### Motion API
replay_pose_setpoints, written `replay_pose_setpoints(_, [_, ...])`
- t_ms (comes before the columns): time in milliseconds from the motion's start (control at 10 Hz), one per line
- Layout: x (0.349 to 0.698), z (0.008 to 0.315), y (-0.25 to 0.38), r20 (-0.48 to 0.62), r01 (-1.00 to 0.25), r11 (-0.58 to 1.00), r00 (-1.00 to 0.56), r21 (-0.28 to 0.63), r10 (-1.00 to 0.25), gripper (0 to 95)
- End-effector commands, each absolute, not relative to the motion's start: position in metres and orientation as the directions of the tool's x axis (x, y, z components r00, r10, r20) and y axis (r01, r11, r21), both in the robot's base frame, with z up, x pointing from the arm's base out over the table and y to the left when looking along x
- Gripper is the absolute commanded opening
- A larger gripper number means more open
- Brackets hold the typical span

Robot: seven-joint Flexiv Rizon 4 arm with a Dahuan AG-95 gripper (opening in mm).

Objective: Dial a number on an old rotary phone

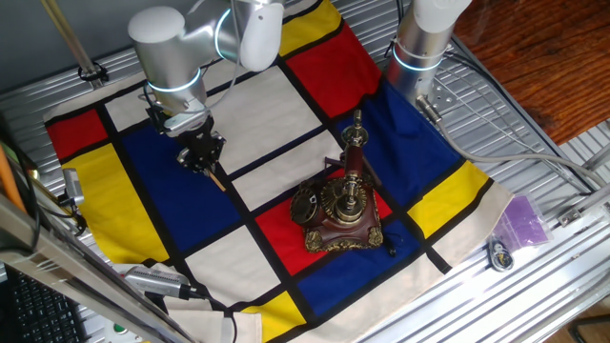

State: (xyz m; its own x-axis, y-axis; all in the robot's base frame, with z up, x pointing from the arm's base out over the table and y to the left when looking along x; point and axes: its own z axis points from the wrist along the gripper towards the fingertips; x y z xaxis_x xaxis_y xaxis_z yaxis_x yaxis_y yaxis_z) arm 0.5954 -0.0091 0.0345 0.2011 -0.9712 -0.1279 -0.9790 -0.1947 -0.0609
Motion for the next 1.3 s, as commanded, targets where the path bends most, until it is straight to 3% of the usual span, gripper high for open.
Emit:
replay_pose_setpoints(100, [0.594,0.109,-0.017,-0.012,-0.990,-0.137,0.138,-0.033,-0.990,0.0])
replay_pose_setpoints(500, [0.592,0.113,-0.013,0.008,-0.992,-0.125,0.125,-0.030,-0.992,0.0])
replay_pose_setpoints(700, [0.591,0.119,0.007,0.094,-0.985,-0.165,0.160,-0.044,-0.983,0.0])
replay_pose_setpoints(1300, [0.587,0.136,0.021,0.143,-0.968,-0.245,0.235,-0.059,-0.961,0.0])
